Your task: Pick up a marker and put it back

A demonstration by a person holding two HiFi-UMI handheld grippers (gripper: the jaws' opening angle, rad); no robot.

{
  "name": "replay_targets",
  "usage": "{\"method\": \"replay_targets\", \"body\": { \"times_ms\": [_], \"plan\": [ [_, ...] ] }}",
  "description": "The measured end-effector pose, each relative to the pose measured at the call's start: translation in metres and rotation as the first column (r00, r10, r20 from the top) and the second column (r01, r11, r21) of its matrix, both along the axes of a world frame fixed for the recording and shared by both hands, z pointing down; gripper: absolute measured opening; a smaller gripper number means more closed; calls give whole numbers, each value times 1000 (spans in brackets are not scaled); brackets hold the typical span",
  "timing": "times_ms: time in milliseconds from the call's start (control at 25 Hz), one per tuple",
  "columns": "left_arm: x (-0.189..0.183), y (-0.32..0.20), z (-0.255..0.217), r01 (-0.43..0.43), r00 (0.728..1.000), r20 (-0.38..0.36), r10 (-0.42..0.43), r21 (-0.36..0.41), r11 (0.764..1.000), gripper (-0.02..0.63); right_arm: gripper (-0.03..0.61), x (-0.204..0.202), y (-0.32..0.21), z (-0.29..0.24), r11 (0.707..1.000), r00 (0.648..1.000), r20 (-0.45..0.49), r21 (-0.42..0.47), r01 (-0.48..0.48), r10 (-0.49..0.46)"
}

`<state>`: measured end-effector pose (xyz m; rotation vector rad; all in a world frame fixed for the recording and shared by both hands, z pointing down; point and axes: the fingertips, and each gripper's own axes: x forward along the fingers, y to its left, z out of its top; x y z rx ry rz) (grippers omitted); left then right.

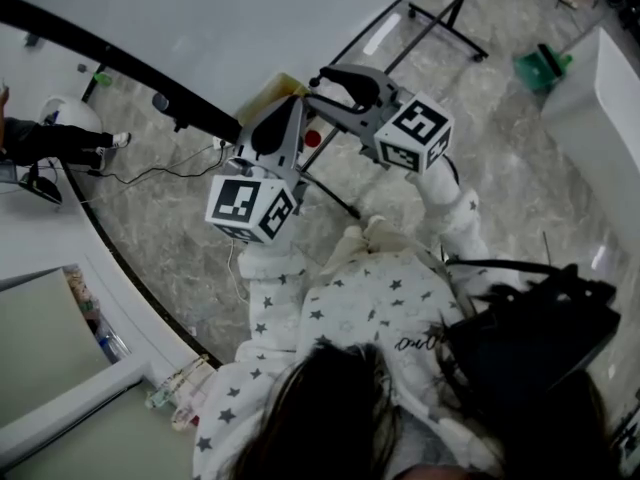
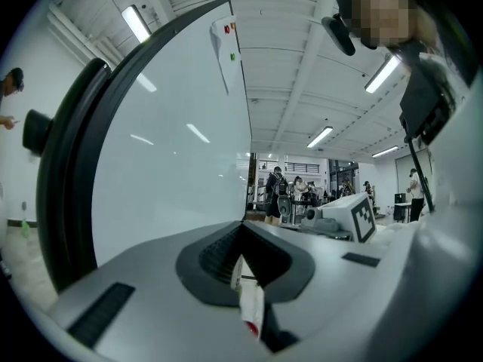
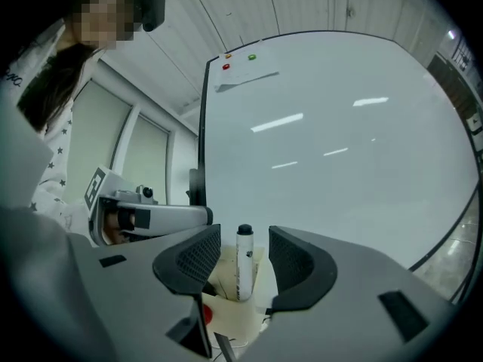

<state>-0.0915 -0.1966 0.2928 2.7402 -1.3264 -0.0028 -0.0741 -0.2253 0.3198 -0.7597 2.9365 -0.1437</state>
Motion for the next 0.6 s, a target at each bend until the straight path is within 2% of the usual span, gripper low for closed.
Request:
{"method": "replay_targets", "body": {
  "times_ms": [200,600],
  "plan": [
    [-7,12,-4,14,1000,25,-13,-15,1000,0,186,-12,8,8,998,998,1,-27,55,-55],
    [-11,32,-3,-11,995,94,17,-62,998,0,184,-23,19,12,992,992,-34,-17,121,-122]
  ]
}}
